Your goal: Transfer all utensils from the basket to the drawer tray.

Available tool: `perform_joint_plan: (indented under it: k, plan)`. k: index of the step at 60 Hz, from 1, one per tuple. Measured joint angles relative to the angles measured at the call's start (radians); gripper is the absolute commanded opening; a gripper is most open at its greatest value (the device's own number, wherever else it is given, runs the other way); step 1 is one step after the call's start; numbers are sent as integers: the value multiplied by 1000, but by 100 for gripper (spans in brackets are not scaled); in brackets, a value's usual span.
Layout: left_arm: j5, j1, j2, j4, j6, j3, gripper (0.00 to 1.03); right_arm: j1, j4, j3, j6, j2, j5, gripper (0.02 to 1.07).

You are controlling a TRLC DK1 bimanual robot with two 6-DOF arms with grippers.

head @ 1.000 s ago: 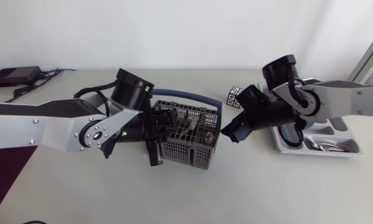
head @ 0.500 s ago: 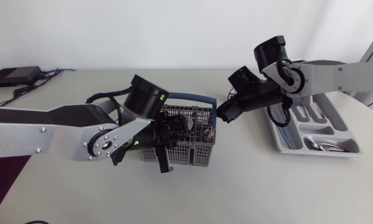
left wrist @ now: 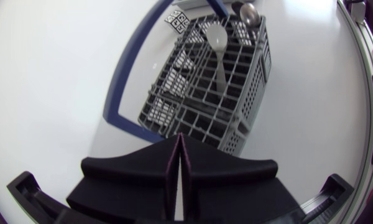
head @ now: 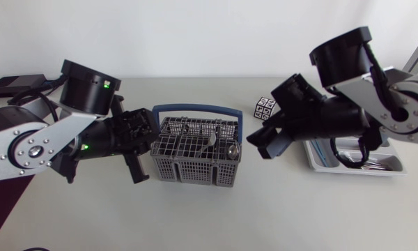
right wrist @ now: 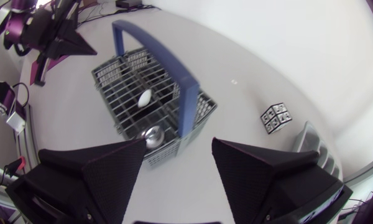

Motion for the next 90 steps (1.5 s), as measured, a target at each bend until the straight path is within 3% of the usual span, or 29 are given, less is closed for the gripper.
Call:
perform_joint_plan:
  k: [11,19,31,53,63,75,85,90]
  plan:
    - [44,130,56,22,50,-45,3,22,-19,-74,-1,-5,-43,79]
    - [55,151,145,57,63,-47,3,22,-19,-76,-9,23,-48,79]
    - [59,74,240,83,58,-47,3,26,29,-74,-13,142,-54,79]
    - [86,-59,243,97,12,-64,3,-49,74,14,-40,270,-37,79]
    - [95,-105,206,95,-2,-95,3,-65,45,18,-51,240,-2,79]
    - [96,-110,73,67,-13,-95,3,-30,-48,85,-49,102,37,79]
    - [95,-134,36,68,-53,-94,3,50,-56,170,-22,113,77,62]
    - [95,-143,36,87,-78,-94,3,73,-64,203,-1,146,99,61]
